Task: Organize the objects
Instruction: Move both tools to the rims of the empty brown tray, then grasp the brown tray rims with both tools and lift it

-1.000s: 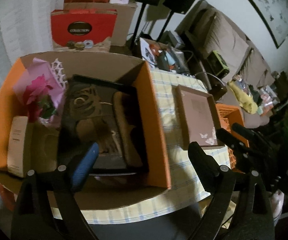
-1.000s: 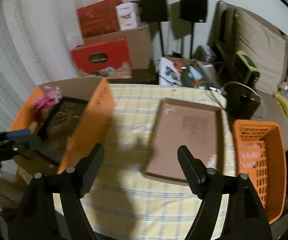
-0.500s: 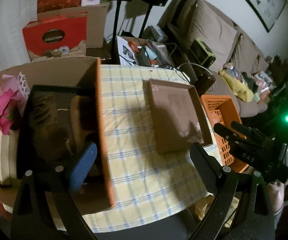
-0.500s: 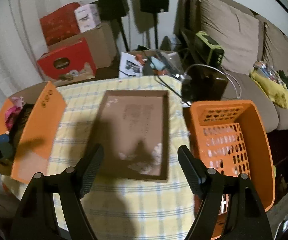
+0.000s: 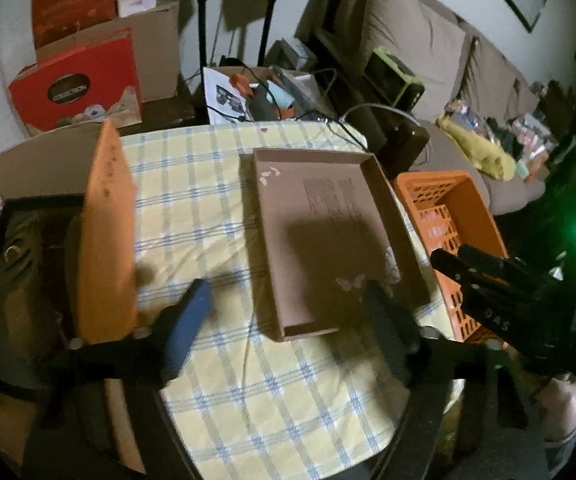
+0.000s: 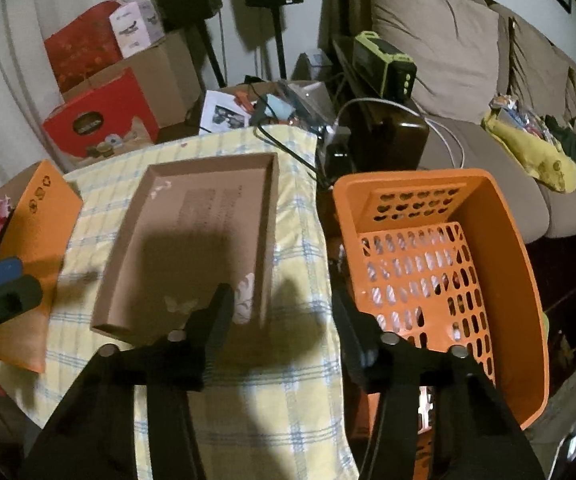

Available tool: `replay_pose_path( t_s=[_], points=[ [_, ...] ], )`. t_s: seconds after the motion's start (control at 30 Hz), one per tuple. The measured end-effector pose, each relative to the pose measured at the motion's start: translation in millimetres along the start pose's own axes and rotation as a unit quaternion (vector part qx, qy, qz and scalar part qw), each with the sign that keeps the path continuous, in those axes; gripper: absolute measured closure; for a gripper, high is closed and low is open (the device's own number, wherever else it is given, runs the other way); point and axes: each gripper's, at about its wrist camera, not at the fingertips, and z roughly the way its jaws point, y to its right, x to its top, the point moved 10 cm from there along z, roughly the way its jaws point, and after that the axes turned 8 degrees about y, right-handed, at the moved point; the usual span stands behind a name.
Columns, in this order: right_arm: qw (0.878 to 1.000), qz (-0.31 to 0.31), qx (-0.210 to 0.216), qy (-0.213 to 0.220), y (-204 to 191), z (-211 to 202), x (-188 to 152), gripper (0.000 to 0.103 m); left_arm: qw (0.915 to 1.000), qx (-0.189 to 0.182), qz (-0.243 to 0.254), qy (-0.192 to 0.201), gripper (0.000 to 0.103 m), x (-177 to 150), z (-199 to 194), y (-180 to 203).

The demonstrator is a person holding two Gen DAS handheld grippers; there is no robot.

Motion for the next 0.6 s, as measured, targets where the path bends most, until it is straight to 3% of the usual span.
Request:
replay_pose_path(
  t_s=[0.13,0.33,0.47,0.6],
  points=[
    [1.000,-0.003,0.004,-0.012,-1,12,-5,0.060,0.9999,0.008,0.003,-0.014,0.047,-7,23,5],
    [1.000,-0.005,0.004,-0.025,-2,28,-11,0.065,0.9993,0.022,0.002,-0.031,0.050,-18,49,1],
    [1.000,-0.008,0.006,-0.029,-6,36,-14,0.080,0.9989,0.029,-0.006,-0.035,0.050,-23,58,-6],
    [0.999,-0.010,0.009,-0.035,-10,44,-17,0.086,0.9986,0.035,-0.003,-0.040,0.066,-25,64,-10]
  ],
)
